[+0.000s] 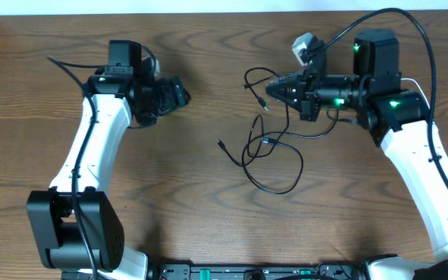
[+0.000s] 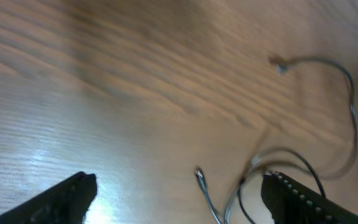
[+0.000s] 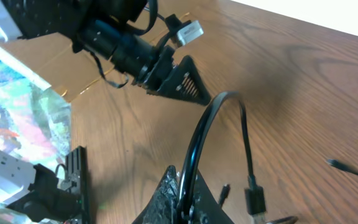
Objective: Untangle cables
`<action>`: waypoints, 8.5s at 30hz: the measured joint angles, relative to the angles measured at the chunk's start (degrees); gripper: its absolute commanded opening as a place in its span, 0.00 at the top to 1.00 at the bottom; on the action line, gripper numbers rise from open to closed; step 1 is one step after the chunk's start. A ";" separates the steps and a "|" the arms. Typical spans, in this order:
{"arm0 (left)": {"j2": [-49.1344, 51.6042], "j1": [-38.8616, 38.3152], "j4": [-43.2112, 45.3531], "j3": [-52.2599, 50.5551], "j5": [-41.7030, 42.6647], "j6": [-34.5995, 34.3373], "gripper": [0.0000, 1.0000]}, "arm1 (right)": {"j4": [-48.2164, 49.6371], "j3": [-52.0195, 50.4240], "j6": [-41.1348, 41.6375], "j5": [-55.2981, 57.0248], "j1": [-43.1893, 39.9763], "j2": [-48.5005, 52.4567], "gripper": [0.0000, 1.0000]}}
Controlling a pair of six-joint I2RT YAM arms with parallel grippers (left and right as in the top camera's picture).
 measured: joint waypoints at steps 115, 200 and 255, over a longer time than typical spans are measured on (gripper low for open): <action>-21.84 -21.64 20.87 -0.26 -7.76 -0.74 0.92 | -10.78 -15.06 13.64 35.56 4.81 0.02 0.89; -12.96 -18.75 2.67 -0.15 -26.18 4.74 0.93 | 49.53 -19.15 36.94 -8.35 12.37 26.80 0.99; 6.27 -10.40 -0.28 -0.15 -9.35 1.18 0.02 | -12.72 10.95 12.98 50.88 -2.49 6.27 0.99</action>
